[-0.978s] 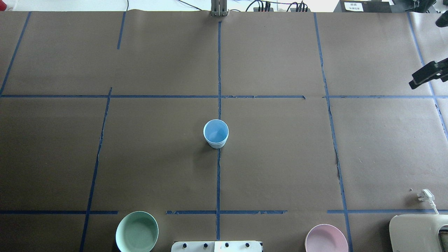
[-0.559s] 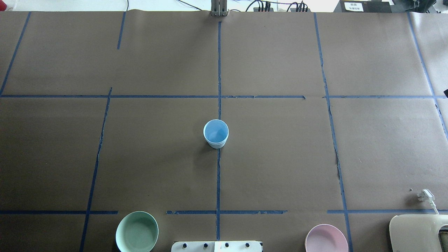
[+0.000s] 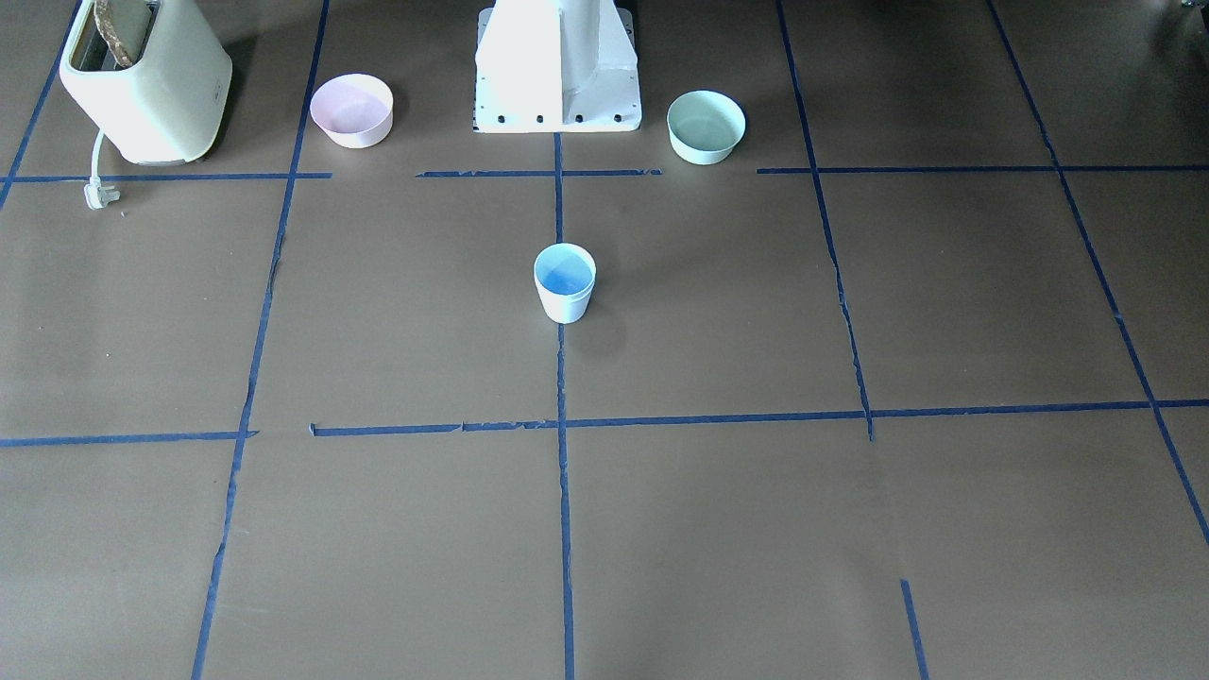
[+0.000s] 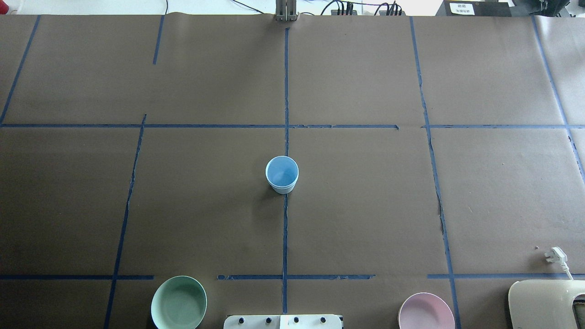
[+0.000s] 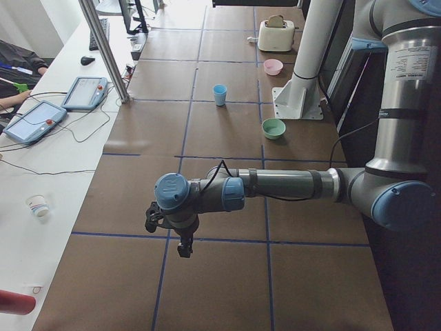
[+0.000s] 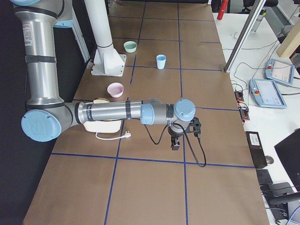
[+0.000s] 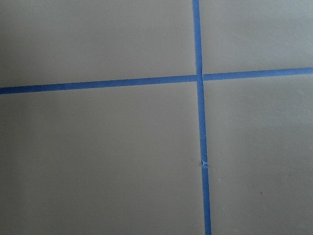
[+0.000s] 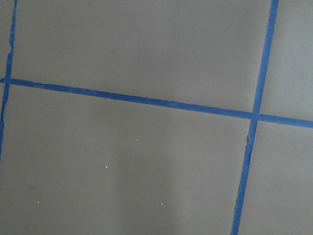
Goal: Stack blue cups with both arms
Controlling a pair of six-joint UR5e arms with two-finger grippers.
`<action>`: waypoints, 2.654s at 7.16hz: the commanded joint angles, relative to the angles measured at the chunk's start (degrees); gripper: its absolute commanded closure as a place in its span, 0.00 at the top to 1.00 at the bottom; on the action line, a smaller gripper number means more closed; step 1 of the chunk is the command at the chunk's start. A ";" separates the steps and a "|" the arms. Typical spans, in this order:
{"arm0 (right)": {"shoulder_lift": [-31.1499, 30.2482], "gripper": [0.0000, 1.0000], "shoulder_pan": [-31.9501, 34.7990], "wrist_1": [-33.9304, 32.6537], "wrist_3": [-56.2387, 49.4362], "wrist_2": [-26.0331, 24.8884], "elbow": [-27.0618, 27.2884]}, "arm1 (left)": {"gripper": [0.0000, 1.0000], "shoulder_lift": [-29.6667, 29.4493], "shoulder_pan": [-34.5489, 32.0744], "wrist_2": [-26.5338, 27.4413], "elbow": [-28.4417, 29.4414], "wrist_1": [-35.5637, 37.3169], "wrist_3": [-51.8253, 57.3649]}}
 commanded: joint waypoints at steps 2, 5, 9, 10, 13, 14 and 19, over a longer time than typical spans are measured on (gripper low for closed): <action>-5.70 1.00 2.59 10.84 -0.51 -4.21 -2.37 | 1.00 -0.09 0.02 0.04 0.02 -0.01 0.04; -5.54 1.00 5.14 10.34 0.46 -3.46 -2.03 | 1.00 -0.09 0.02 0.04 0.02 -0.01 0.04; -4.57 1.00 7.43 4.71 0.28 -1.96 -1.14 | 1.00 0.00 0.02 0.12 0.10 -0.01 0.13; -4.57 1.00 7.43 4.71 0.28 -2.04 -1.23 | 1.00 0.00 0.02 0.13 0.02 -0.01 0.04; -4.66 1.00 7.43 4.71 0.28 -2.48 -1.23 | 1.00 0.00 0.20 0.13 0.19 -0.01 0.13; -4.75 1.00 7.43 4.71 0.28 -2.48 -1.32 | 1.00 0.00 0.20 0.13 0.11 -0.01 0.13; -4.92 1.00 7.43 4.80 0.28 -2.57 -1.41 | 1.00 -0.09 0.20 0.13 0.10 -0.01 0.13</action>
